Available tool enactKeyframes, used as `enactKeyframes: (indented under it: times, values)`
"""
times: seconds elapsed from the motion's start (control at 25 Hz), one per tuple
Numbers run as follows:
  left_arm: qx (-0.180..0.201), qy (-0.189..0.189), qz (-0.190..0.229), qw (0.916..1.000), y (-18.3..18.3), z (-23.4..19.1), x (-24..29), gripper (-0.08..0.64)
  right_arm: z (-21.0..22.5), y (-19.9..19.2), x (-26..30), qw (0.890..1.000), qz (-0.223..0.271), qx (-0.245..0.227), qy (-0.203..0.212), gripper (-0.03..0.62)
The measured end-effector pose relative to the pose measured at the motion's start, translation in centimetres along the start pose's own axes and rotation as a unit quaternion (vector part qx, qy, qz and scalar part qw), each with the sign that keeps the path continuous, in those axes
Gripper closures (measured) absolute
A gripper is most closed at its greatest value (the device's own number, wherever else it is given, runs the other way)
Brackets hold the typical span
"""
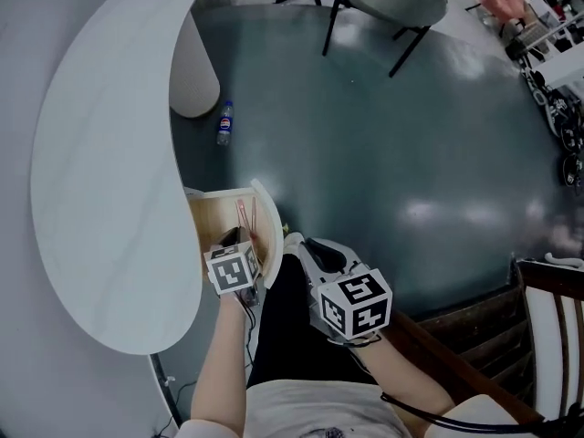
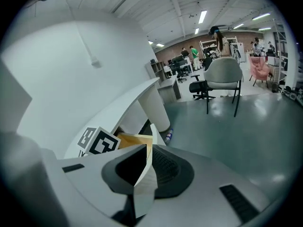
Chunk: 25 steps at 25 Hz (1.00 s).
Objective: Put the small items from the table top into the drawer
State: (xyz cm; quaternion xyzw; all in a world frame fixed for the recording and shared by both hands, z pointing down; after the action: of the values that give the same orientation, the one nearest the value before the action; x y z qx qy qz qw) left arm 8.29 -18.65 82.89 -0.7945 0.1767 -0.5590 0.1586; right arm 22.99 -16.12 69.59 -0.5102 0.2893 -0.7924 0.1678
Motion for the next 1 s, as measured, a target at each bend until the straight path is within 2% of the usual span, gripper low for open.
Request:
enactKeyframes:
  times: [0.24,0.44,0.64,0.84,1.0]
  values:
    - [0.032,-0.016,0.037,0.9987,-0.5,5.4,-8.4,0.517,-1.4,-0.8,-8.6,0.999,0.032,0.008,-0.014,0.54]
    - [0.059,-0.027,0.066,0.9957,-0.3,8.0,-13.8,0.517,-2.1,-1.3,-13.1,0.997,0.062,0.028,-0.024,0.54]
    - [0.083,-0.037,0.089,0.9919,0.0,10.2,-18.5,0.517,-3.8,-0.8,-16.2,0.996,0.085,0.032,-0.017,0.54]
    - [0.102,-0.054,0.106,0.9876,2.3,12.1,-22.7,0.517,-6.2,1.6,-17.1,0.995,0.092,0.032,-0.001,0.54]
    - [0.119,-0.062,0.131,0.9823,3.7,12.4,-26.5,0.517,-10.1,3.3,-17.2,0.995,0.098,0.016,0.023,0.542]
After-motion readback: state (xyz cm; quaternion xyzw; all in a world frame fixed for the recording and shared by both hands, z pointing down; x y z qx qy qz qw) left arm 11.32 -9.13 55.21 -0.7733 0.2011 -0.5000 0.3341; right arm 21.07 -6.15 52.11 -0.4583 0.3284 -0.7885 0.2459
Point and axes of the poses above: the fingertips, and each gripper's own axes: x forward along the fingers, z to its right, y out of its top, the point moved 1 cm from there along -x, backward along the fingers, and after that the axes turned 7 degrees about -y, right-handed, at the moved point
